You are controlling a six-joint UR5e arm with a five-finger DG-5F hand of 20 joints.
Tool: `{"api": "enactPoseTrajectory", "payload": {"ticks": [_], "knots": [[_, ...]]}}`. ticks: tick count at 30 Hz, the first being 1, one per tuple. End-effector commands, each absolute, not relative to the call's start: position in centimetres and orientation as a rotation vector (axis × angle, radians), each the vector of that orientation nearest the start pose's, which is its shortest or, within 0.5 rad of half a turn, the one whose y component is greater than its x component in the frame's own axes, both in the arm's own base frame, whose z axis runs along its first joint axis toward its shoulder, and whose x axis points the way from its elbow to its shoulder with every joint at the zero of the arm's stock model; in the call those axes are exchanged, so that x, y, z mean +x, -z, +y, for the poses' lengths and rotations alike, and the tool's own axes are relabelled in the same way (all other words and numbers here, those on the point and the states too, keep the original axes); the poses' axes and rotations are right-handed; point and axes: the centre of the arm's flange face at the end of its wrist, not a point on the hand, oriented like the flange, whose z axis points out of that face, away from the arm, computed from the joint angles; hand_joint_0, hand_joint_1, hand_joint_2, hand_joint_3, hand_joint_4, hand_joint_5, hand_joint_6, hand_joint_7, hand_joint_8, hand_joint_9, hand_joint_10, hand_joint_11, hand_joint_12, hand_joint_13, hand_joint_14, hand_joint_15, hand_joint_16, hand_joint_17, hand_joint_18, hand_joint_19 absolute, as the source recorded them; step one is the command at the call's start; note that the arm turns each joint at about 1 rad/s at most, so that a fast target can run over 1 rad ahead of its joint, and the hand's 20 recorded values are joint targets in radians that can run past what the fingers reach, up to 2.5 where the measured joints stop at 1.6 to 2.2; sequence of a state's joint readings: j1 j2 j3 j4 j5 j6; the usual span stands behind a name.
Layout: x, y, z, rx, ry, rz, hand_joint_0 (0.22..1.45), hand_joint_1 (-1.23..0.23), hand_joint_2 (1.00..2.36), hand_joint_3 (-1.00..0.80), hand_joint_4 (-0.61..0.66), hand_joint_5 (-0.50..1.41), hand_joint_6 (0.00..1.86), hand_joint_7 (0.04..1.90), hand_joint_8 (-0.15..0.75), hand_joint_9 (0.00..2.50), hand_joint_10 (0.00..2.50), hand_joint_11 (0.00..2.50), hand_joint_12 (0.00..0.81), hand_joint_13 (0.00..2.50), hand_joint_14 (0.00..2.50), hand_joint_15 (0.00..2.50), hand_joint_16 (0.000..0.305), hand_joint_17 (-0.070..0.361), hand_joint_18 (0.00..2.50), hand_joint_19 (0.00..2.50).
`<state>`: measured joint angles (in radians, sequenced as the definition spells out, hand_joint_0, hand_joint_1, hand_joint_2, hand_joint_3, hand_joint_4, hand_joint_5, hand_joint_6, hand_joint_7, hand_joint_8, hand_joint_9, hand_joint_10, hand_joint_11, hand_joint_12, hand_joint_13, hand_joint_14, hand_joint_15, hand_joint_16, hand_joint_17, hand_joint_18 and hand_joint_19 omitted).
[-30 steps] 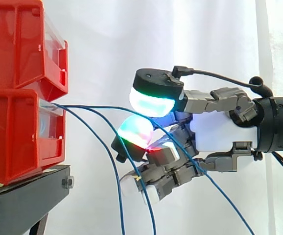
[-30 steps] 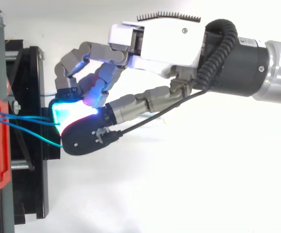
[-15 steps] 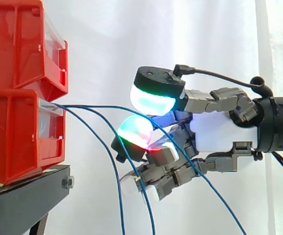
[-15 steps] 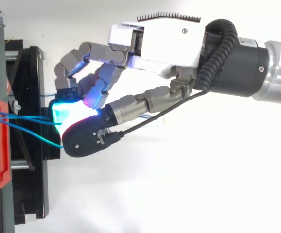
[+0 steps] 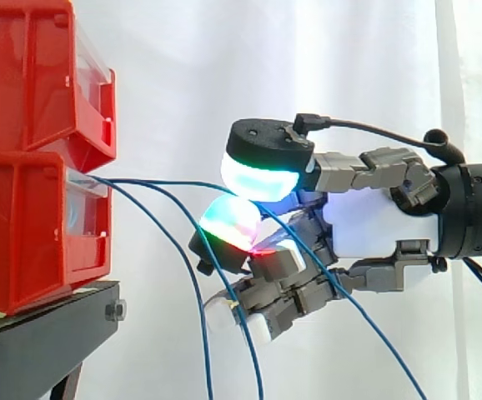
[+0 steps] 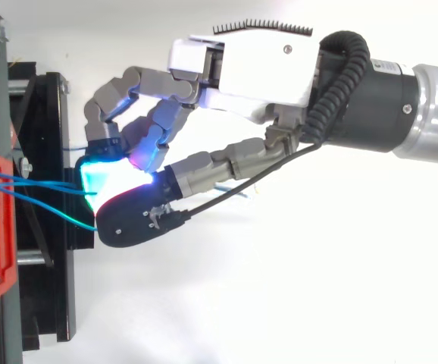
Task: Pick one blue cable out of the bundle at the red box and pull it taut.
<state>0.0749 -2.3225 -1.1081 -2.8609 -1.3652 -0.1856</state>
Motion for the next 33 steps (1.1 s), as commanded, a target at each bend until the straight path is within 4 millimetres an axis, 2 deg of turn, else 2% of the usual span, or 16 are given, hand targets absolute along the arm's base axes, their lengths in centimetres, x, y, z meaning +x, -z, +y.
{"api": "enactPoseTrajectory", "payload": {"ticks": [1, 13, 24, 33], "knots": [[77.2, -26.1, -9.6, 1.144, -0.969, 1.211, 0.63, -0.81, 1.02, -0.13, 0.20, -0.12, 0.91, 1.18, 0.386, 1.12, 0.01, 1.17, 0.385, 0.74, 0.01, 0.40, 0.052, 0.117, 0.71, 0.41], [77.2, -26.1, -9.6, 1.143, -0.968, 1.211, 0.66, -0.87, 1.02, 0.01, 0.12, -0.11, 0.92, 1.39, 0.402, 1.22, 0.02, 1.21, 0.383, 0.77, 0.01, 0.40, 0.052, 0.117, 0.73, 0.41], [76.7, -25.6, -9.7, 1.160, -0.937, 1.259, 0.66, -0.85, 1.01, 0.00, 0.11, -0.10, 0.92, 1.37, 0.415, 1.20, 0.02, 1.16, 0.394, 0.78, 0.01, 0.41, 0.054, 0.122, 0.74, 0.40], [75.8, -26.3, -9.8, 1.180, -0.895, 1.301, 0.67, -0.85, 1.01, -0.02, 0.11, -0.11, 0.92, 1.35, 0.424, 1.25, 0.01, 1.21, 0.395, 0.77, 0.02, 0.40, 0.054, 0.121, 0.71, 0.41]]}}
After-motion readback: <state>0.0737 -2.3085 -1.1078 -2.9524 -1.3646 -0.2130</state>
